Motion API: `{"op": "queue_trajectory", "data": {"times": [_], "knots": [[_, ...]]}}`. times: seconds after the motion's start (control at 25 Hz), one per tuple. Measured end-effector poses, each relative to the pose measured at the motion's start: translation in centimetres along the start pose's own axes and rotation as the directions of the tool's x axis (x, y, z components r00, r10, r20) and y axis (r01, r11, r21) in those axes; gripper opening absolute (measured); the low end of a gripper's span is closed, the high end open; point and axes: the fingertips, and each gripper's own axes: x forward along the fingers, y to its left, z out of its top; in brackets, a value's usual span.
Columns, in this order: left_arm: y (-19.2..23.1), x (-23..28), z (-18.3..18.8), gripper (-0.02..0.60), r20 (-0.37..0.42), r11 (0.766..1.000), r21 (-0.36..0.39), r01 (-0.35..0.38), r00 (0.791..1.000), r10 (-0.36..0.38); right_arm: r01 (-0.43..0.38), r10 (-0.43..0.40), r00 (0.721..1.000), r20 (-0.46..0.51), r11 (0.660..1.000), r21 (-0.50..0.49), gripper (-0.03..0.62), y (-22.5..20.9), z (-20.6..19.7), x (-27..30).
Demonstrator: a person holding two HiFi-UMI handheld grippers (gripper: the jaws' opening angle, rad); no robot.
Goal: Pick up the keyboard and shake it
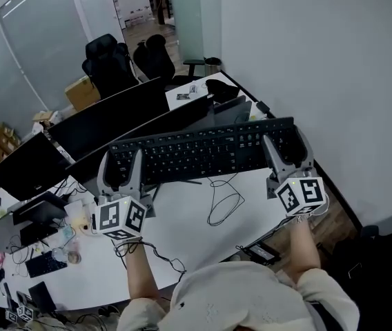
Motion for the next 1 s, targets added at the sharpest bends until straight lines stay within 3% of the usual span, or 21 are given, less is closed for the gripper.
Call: {"op": "queue_trajectory", "data": {"times": [0.12, 0.24, 0.32, 0.48, 0.52, 0.56, 0.64, 0.72, 1.0], "knots": [[-1.0, -1.0, 3.4, 0.331, 0.173, 0.998, 0.051, 0.025, 0.984, -0.034, -0.02, 0.025, 0.985, 0.173, 0.999, -0.031, 0.353, 0.4, 3.0, -1.1], [-2.4, -2.6, 6.2, 0.331, 0.327, 0.994, 0.103, 0.036, 0.943, -0.068, -0.024, 0.045, 0.945, 0.325, 0.997, -0.068, 0.353, 0.6, 5.7, -2.9], [-3.3, -3.7, 8.5, 0.331, 0.432, 0.99, 0.138, 0.042, 0.897, -0.098, -0.022, 0.063, 0.902, 0.427, 0.995, -0.099, 0.354, 0.8, 8.2, -4.0], [-4.7, -7.9, 12.8, 0.331, 0.641, 0.975, 0.221, 0.027, 0.749, -0.166, -0.017, 0.115, 0.764, 0.635, 0.987, -0.159, 0.354, 2.4, 12.5, -7.5], [-4.9, -8.5, 13.3, 0.331, 0.658, 0.973, 0.228, 0.026, 0.733, -0.174, -0.014, 0.121, 0.744, 0.657, 0.986, -0.166, 0.354, 2.7, 13.0, -8.2], [-5.0, -8.8, 13.4, 0.331, 0.661, 0.973, 0.23, 0.025, 0.73, -0.175, -0.014, 0.124, 0.737, 0.665, 0.985, -0.169, 0.354, 2.8, 13.1, -8.5], [-4.9, -8.7, 13.0, 0.331, 0.65, 0.975, 0.223, 0.022, 0.742, -0.165, -0.022, 0.126, 0.748, 0.651, 0.986, -0.165, 0.354, 2.6, 12.8, -8.2], [-4.5, -7.8, 12.3, 0.331, 0.621, 0.978, 0.21, 0.016, 0.77, -0.146, -0.034, 0.122, 0.778, 0.616, 0.988, -0.152, 0.354, 2.3, 12.0, -7.1], [-3.0, -4.4, 8.5, 0.331, 0.405, 0.991, 0.134, 0.017, 0.911, -0.071, -0.046, 0.075, 0.912, 0.404, 0.996, -0.082, 0.353, 1.0, 7.9, -3.9]]}}
